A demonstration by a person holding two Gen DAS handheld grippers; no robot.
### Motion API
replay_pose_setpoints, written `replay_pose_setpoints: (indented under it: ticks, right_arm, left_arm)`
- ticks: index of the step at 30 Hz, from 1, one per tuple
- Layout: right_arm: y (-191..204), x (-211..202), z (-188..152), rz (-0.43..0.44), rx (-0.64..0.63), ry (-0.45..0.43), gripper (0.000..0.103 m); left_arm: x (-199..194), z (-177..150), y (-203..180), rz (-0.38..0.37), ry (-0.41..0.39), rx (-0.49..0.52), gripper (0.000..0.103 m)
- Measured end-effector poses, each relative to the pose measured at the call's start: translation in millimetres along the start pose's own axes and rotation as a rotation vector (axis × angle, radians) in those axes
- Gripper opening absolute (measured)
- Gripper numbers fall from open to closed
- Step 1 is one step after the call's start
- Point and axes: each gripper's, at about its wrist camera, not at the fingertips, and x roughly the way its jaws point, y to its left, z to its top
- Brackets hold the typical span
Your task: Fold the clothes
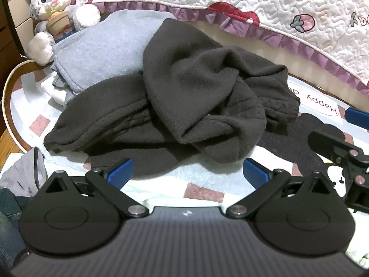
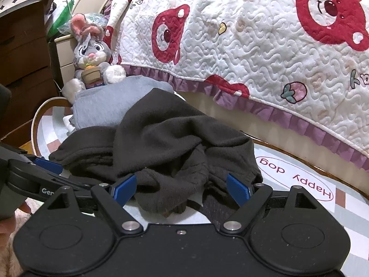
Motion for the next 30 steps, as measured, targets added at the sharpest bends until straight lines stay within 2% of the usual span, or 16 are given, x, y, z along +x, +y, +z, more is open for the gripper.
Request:
replay_pose_setpoints:
  ticks: [22,28,30]
  right_arm:
    - [-3,3,-2,0.002,0.015,0.018,0.088]
    - [-19,14,-9,0.011,0.07,0.019,0.089]
    - [-40,27,-12,0.031,0.156,0.068,0.089]
  left_arm:
    - [4,-1,-1,-0.012,0.022,0.011,0.103]
    - [13,1,3,-0.003,0.017,0.003,0.103]
    - [20,5,9,-0.009,0.005,-0.019,0.103]
